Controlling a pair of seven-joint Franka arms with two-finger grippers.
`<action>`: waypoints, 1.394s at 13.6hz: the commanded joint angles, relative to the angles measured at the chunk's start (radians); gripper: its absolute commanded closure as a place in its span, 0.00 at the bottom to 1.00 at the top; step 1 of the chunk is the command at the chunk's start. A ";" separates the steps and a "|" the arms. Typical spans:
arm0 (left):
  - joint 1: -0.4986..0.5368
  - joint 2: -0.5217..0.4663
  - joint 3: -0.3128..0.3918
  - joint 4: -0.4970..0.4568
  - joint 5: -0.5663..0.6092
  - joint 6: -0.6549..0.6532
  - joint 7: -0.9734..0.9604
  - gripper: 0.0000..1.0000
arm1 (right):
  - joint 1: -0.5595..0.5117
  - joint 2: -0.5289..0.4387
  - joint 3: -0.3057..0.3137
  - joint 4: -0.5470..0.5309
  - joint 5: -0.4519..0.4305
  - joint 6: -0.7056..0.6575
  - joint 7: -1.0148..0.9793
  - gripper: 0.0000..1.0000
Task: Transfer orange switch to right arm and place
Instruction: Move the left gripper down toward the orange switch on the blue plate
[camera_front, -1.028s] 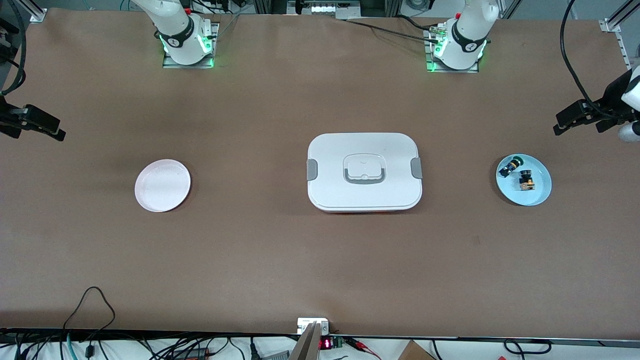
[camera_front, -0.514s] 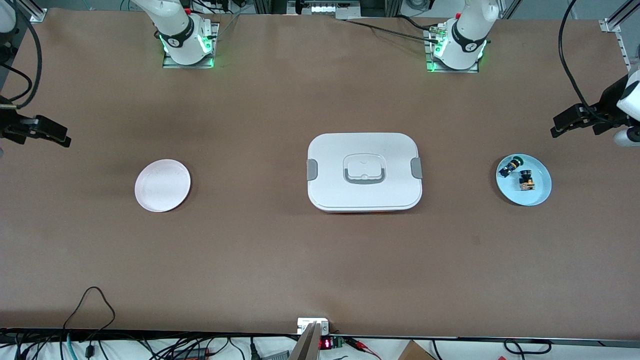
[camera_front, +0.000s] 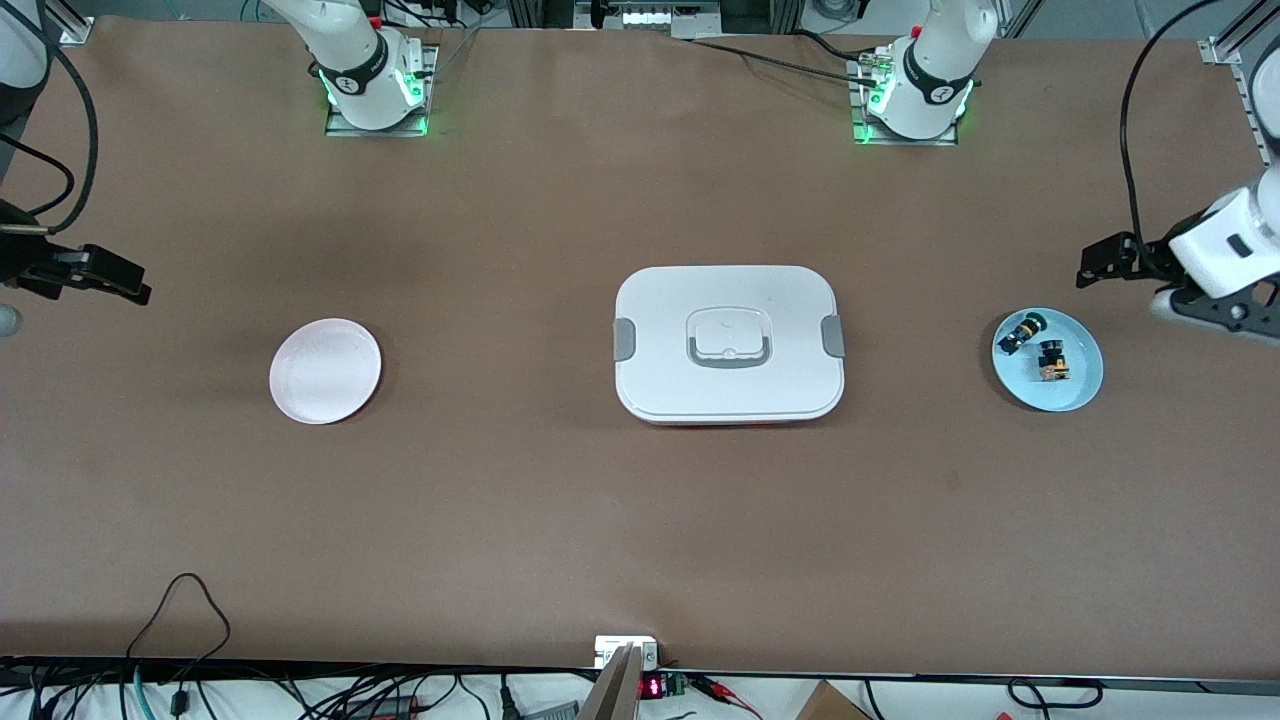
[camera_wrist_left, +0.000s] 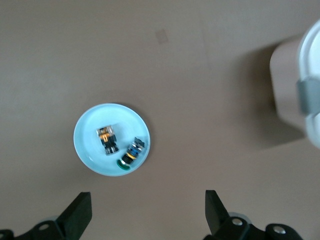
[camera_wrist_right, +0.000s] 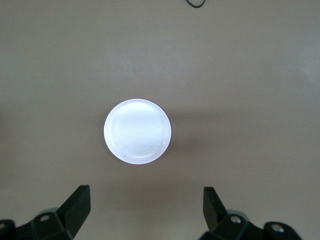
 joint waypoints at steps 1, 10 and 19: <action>0.046 0.071 0.000 -0.044 0.000 0.089 0.314 0.00 | 0.040 0.021 0.002 0.015 -0.009 0.013 -0.005 0.00; 0.132 0.271 0.000 -0.144 0.036 0.310 1.160 0.00 | 0.030 0.041 -0.001 0.004 -0.035 0.047 0.008 0.00; 0.193 0.378 0.000 -0.197 0.022 0.557 1.479 0.00 | 0.013 0.037 -0.003 0.002 -0.011 0.042 -0.005 0.00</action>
